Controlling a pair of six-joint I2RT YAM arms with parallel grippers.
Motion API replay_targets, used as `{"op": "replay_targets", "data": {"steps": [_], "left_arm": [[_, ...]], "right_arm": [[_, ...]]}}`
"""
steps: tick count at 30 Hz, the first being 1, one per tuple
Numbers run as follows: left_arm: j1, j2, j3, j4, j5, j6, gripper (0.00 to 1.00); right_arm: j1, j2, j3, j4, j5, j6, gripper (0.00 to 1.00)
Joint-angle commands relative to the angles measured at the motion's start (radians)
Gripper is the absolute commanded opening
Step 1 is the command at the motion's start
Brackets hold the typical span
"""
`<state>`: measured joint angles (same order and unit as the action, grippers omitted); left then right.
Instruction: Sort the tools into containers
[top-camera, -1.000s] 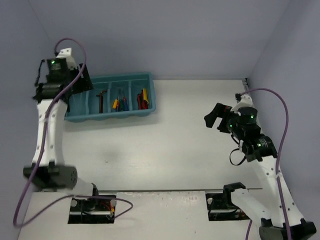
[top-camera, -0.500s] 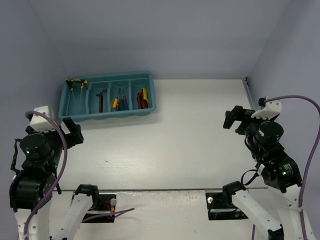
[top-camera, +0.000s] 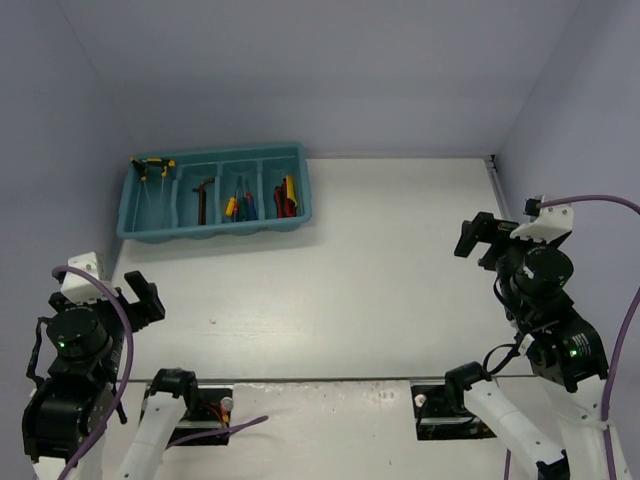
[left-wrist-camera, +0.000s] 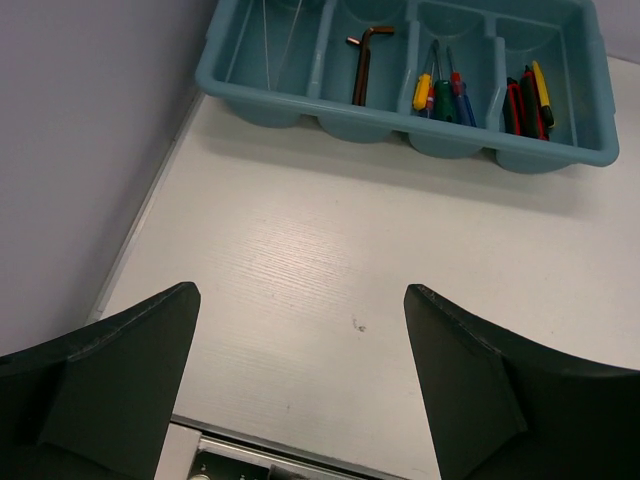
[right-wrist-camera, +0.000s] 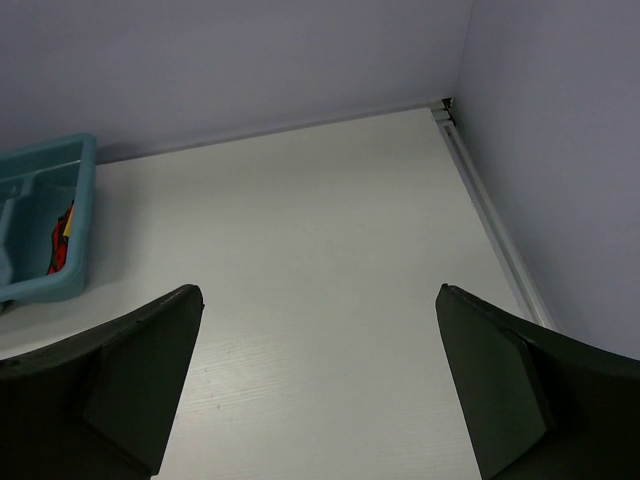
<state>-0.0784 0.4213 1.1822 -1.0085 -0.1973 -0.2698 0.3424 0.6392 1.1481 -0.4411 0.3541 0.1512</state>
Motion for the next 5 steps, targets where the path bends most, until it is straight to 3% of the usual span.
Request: {"op": "replay_targets", "data": {"steps": [1, 5], "left_arm": [[-0.003, 0.068, 0.031, 0.008, -0.017, -0.014, 0.81], [-0.003, 0.083, 0.056, -0.001, -0.02, -0.007, 0.81]], "right_arm": [[0.009, 0.018, 0.0, 0.106, 0.035, -0.001, 1.0], [0.009, 0.019, 0.001, 0.119, 0.014, -0.011, 1.0]]}}
